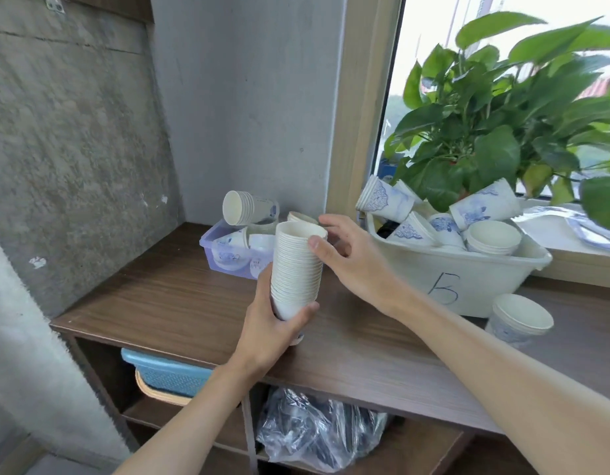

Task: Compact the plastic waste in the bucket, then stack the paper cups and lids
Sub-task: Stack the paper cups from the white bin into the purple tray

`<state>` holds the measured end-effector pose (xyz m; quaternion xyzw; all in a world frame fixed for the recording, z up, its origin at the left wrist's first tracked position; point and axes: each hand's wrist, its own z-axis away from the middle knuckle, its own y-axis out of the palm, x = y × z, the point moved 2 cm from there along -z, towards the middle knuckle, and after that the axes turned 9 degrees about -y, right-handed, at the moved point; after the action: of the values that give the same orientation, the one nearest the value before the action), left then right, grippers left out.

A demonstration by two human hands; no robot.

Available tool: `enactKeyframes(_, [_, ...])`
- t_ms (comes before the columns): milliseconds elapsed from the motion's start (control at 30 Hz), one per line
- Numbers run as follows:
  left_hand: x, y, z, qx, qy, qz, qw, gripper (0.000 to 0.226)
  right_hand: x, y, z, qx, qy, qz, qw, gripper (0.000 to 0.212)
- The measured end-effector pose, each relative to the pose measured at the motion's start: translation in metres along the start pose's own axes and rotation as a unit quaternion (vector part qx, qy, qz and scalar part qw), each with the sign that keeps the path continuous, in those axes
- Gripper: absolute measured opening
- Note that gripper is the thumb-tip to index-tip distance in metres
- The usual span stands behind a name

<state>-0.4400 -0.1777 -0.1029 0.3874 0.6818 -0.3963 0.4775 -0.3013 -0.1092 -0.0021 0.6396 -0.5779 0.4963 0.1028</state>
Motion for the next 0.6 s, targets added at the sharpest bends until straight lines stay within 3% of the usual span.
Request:
enactKeyframes(133, [-0.016, 0.037, 0.007, 0.040, 0.008, 0.005, 0.999, 0.064, -0.003, -0.039, 0.041, -0.058, 0.016, -0.015, 0.998, 0.027])
enactKeyframes(267, [-0.027, 0.070, 0.017, 0.072, 0.002, 0.037, 0.997, 0.066, -0.019, -0.085, 0.084, -0.117, 0.033, 0.142, 0.982, 0.017])
enactKeyframes(467, [-0.037, 0.115, 0.036, 0.133, -0.018, 0.035, 0.990, 0.064, -0.053, -0.153, 0.146, -0.164, 0.137, 0.251, 0.944, 0.035])
enactKeyframes(600, [-0.041, 0.128, 0.041, 0.151, -0.018, 0.012, 0.988, 0.063, -0.073, -0.170, 0.165, -0.170, 0.220, 0.241, 0.930, 0.047])
